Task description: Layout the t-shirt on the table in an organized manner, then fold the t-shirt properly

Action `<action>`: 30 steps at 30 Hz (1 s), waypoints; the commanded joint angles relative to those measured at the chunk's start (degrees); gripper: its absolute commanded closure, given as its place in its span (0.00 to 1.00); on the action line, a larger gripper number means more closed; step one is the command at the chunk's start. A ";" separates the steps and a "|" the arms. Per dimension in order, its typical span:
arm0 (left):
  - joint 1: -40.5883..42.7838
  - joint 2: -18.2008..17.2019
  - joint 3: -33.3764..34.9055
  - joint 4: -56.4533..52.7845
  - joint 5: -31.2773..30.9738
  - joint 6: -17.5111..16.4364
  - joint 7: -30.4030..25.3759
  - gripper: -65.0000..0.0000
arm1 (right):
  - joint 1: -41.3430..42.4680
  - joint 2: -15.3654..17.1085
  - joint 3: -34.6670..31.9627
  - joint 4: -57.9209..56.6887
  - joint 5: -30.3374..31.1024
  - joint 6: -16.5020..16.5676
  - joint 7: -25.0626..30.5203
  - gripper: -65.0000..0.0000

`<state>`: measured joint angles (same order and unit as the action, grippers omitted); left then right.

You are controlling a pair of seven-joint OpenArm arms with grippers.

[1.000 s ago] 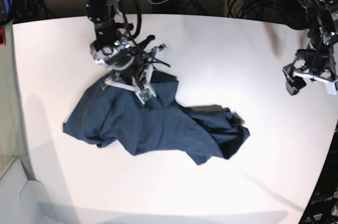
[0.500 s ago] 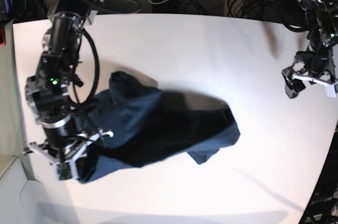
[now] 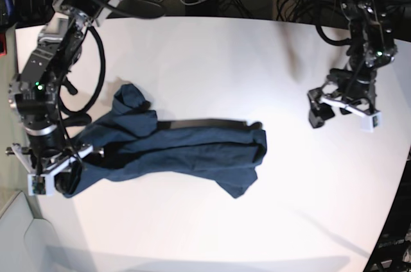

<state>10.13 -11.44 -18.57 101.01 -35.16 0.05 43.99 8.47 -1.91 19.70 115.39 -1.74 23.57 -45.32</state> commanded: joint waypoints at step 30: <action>-17.82 6.74 11.31 -24.40 9.09 -0.10 -7.55 0.18 | -3.59 0.64 0.30 0.78 0.20 -0.06 1.76 1.00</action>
<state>-6.20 -4.71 -7.27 75.64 -25.71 0.25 37.47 4.05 -1.72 19.88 115.39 -1.69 23.57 -45.19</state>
